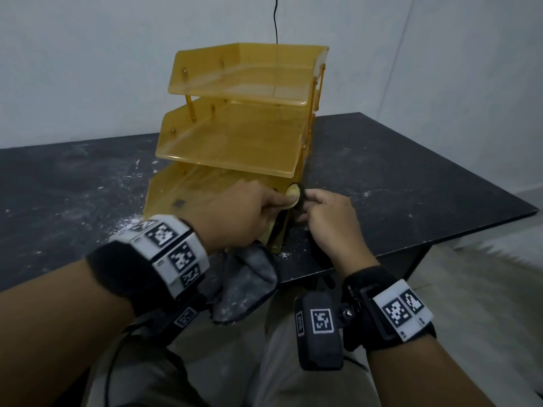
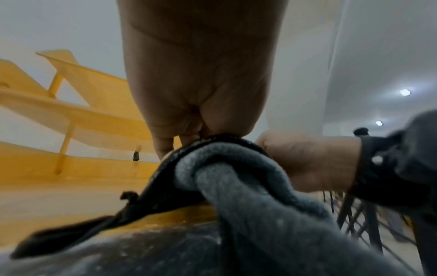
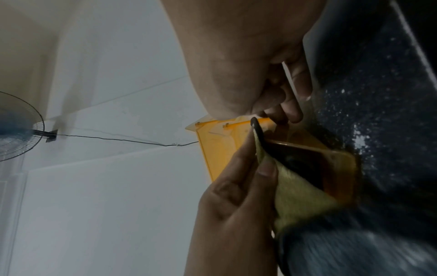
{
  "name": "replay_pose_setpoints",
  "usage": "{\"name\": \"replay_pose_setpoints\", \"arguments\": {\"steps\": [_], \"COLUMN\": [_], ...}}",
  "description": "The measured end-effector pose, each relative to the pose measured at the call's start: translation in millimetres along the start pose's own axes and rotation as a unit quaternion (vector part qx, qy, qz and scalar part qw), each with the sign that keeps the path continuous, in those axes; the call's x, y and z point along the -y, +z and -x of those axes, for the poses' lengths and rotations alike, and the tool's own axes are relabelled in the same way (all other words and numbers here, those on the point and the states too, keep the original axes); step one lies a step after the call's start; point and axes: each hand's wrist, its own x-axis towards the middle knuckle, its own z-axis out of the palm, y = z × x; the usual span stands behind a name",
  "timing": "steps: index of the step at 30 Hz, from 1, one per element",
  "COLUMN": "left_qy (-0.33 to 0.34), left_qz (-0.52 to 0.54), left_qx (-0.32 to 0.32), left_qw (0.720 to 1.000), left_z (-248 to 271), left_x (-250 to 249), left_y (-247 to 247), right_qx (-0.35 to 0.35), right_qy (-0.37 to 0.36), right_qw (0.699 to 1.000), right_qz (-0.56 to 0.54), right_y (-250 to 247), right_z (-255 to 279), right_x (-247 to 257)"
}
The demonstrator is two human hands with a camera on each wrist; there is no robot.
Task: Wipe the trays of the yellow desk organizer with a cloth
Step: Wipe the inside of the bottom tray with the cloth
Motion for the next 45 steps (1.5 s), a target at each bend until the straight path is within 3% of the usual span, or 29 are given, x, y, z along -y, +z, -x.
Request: {"name": "replay_pose_setpoints", "arguments": {"steps": [5,7,9,12,21,25,31,39,42,45], "left_qy": [0.058,0.037,0.006,-0.01,0.019,0.042,0.077,0.125,0.071,-0.054], "left_qz": [-0.182,-0.097,-0.006,0.025,-0.028,-0.052,-0.127,0.024,0.131,0.293], "left_qx": [0.06,0.056,0.002,-0.078,0.035,-0.023,0.006,0.02,-0.027,-0.109], "left_qw": [0.98,0.993,1.0,0.997,0.999,0.997,0.989,0.992,0.988,0.949], "left_z": [26,27,18,3,6,-9,-26,-8,3,5], "left_x": [1,4,7,4,-5,-10,-20,-22,-16,-9], "left_y": [-5,-7,-11,-7,-8,0,15,7,5,3], "right_qx": [0.013,0.011,0.003,0.006,0.006,0.002,-0.017,-0.067,-0.067,-0.113], "right_qy": [0.023,0.027,0.019,0.012,-0.009,-0.015,-0.012,0.0,-0.011,0.002], "right_qw": [0.999,0.999,1.0,1.0,1.0,1.0,1.0,0.996,0.997,0.993], "right_qz": [-0.019,-0.02,-0.01,-0.004,0.011,0.008,-0.002,-0.057,-0.034,-0.03], "right_y": [-1,-3,-6,-7,-6,-7,-12,-6,-5,-14], "right_z": [-2,0,3,8,11,13,17,13,12,7], "right_x": [1,-1,-3,-4,-4,-5,-6,0,-7,-9]}}
